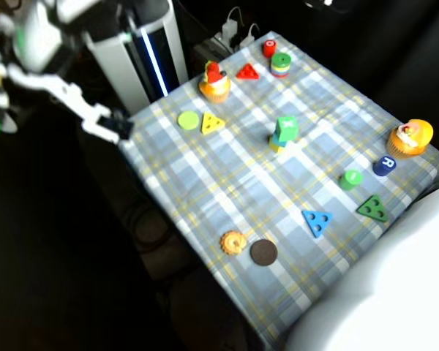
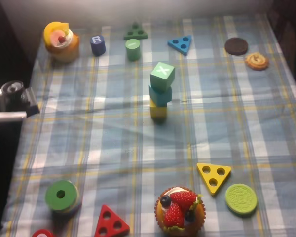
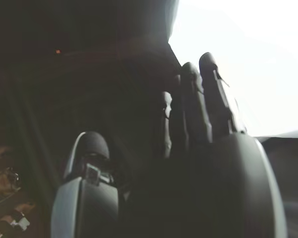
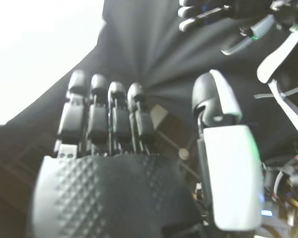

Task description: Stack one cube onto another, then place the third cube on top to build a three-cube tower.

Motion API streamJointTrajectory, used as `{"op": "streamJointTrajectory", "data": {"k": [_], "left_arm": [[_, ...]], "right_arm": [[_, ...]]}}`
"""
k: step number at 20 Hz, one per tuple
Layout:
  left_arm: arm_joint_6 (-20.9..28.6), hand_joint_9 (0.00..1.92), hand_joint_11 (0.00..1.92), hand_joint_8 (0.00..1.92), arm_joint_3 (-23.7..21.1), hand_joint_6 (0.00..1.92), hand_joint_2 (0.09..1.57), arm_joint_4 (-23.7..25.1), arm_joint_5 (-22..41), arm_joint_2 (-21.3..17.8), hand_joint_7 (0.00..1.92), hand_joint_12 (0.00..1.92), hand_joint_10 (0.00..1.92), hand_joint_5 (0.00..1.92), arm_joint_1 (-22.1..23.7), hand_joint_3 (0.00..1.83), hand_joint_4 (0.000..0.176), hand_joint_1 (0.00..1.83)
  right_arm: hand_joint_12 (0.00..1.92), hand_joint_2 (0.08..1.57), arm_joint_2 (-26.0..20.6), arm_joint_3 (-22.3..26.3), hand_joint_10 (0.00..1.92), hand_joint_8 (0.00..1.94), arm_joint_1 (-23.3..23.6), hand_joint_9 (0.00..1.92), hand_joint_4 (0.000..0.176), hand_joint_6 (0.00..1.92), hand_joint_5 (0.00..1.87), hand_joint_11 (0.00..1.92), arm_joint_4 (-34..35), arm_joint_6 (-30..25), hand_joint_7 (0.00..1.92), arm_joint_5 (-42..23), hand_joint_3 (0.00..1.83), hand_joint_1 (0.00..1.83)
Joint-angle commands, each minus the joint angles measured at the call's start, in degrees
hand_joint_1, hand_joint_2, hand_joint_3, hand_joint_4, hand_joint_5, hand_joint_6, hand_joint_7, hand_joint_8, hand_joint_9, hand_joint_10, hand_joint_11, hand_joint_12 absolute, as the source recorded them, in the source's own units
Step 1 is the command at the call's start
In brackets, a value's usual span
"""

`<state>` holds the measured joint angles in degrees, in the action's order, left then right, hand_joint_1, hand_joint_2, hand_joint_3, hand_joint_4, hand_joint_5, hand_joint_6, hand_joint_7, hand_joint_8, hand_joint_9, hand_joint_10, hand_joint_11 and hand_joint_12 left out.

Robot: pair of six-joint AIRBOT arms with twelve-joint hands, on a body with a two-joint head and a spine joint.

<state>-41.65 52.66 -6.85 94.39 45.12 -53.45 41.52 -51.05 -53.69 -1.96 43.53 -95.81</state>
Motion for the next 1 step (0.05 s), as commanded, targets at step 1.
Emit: {"op": "streamJointTrajectory", "data": {"k": [1], "left_arm": [[1.9, 0.81, 0.49, 0.05, -0.3, 1.33, 1.29, -1.1, 5.0, 0.6, 0.90, 0.10, 0.07, 0.71, 0.1, 0.00, 0.079, 0.83]], "right_arm": [[0.86, 1.22, 0.9, 0.4, 0.03, 0.00, 0.5, 0.68, 0.000, 0.05, 0.57, 0.49, 3.3, -0.5, 0.53, -5.3, 0.00, 0.93]]}}
